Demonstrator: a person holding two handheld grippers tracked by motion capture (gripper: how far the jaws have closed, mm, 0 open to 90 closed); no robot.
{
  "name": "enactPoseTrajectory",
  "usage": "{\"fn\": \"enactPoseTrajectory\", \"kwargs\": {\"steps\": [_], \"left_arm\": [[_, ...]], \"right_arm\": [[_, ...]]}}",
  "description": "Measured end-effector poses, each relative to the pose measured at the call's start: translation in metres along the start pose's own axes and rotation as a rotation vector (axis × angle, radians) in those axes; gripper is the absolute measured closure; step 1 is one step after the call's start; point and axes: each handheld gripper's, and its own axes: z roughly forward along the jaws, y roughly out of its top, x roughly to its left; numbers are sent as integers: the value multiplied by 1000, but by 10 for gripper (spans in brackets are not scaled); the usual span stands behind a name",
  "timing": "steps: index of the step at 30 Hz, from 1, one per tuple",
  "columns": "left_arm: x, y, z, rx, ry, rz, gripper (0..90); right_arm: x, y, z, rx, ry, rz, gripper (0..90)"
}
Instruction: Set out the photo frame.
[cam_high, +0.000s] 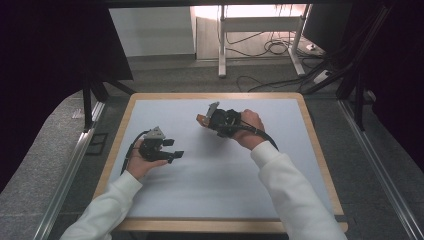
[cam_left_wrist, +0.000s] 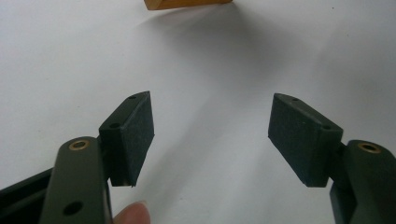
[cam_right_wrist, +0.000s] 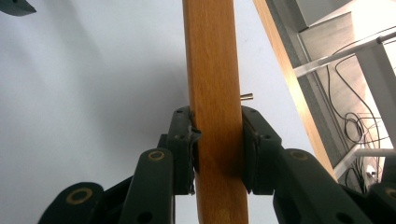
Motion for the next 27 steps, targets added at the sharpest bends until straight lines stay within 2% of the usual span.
{"fn": "enactPoseTrajectory", "kwargs": {"steps": [8, 27], "left_arm": [[1, -1, -2, -5, -2, -3, 306], [1, -2, -1, -3, -1, -6, 306]], "right_arm": [[-3, 6, 2, 19, 1, 0, 685], [-11, 11, 4, 79, -15, 55, 684]]}}
